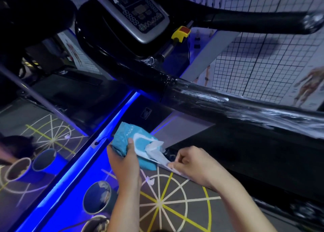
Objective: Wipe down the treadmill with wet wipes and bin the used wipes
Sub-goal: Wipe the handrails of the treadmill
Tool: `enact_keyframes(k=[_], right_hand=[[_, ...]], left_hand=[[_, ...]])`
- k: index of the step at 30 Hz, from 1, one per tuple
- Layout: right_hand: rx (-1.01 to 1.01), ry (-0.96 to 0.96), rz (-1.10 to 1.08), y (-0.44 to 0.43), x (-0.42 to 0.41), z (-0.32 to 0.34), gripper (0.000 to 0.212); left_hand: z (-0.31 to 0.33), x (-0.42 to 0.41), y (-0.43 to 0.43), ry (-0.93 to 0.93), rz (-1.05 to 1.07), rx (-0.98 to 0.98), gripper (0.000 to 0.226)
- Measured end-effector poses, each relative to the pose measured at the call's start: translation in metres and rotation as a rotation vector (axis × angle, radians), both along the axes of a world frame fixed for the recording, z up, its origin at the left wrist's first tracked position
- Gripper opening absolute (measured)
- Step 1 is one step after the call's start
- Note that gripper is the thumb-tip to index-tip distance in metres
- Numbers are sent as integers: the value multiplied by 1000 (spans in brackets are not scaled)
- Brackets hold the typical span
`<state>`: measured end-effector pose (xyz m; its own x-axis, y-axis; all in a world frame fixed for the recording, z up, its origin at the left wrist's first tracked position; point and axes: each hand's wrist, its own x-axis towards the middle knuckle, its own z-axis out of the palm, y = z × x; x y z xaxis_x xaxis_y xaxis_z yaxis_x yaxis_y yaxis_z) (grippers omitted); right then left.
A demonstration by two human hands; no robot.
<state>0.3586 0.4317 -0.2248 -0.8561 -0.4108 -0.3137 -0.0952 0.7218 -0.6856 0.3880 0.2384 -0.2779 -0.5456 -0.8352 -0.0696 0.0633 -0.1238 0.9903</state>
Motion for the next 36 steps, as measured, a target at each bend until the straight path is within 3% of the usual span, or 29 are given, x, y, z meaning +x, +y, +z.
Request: enact_keyframes(k=[4, 8, 11, 13, 15, 18, 20, 23, 28, 31, 34, 36], right_hand=[[-351, -220, 82, 9, -4, -3, 45], [-696, -451, 3, 22, -10, 0, 27], [-970, -608, -8, 34, -14, 5, 27], [-1229, -630, -98, 36, -17, 12, 27], [-1412, -533, -215, 34, -22, 19, 25], [-1195, -280, -314, 14, -31, 10, 32], [-1148, -276, -368, -9, -30, 3, 34], [-1238, -327, -459, -41, -30, 4, 34], [-1490, -384, -897, -59, -55, 11, 21], [-1662, -344, -1012, -71, -67, 17, 20], [-1637, -89, -1059, -95, -76, 14, 35], [-1335, 281, -1069, -116, -84, 10, 24]], left_hand=[[-7, 0, -3, 4, 180, 118, 21], [-6, -4, -11, 34, 324, 131, 31], [2, -10, -14, 75, 333, 122, 28], [6, -17, -17, 111, 316, 138, 27], [13, -25, -18, 151, 255, 171, 25], [19, -37, -15, 134, 136, 190, 21], [20, -46, -10, 134, 87, 218, 21], [22, -57, -5, 204, 9, 297, 29], [39, -72, -39, 324, 33, 321, 31], [47, -89, -76, 348, -26, 298, 32], [47, -106, -108, 355, -109, 319, 47], [49, -115, -125, 349, -159, 339, 45]])
